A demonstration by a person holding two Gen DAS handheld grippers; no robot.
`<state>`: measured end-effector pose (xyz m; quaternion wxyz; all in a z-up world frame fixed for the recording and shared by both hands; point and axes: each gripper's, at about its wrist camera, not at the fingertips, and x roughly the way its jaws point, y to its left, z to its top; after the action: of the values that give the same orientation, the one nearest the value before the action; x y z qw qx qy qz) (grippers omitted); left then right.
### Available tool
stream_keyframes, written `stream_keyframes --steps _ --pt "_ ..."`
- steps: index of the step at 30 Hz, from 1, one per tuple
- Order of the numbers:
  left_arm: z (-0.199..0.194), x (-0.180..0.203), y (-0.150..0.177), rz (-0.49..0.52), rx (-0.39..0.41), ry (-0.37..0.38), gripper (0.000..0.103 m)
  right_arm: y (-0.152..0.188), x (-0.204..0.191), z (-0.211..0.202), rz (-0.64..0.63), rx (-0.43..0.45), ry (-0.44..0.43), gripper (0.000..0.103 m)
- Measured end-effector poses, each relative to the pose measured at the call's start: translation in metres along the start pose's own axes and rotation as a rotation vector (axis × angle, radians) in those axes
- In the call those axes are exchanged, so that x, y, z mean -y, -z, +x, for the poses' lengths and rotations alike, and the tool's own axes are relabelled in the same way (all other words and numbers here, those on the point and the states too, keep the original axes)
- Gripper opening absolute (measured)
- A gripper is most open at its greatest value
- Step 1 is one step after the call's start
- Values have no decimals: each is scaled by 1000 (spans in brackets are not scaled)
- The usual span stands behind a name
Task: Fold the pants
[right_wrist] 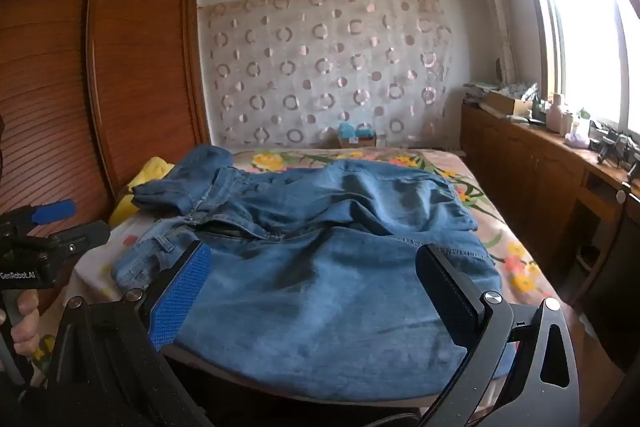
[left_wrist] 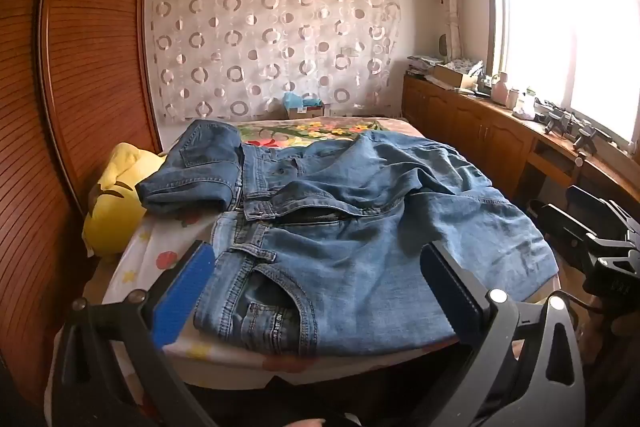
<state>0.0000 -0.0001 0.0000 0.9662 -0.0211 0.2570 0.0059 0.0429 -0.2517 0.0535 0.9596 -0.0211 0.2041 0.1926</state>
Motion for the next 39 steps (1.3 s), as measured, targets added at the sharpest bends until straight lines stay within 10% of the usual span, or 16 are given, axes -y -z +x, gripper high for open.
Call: stream_keyframes --steps 39 --pt "0 0 0 3 3 -2 103 0 -1 -2 6 9 1 103"
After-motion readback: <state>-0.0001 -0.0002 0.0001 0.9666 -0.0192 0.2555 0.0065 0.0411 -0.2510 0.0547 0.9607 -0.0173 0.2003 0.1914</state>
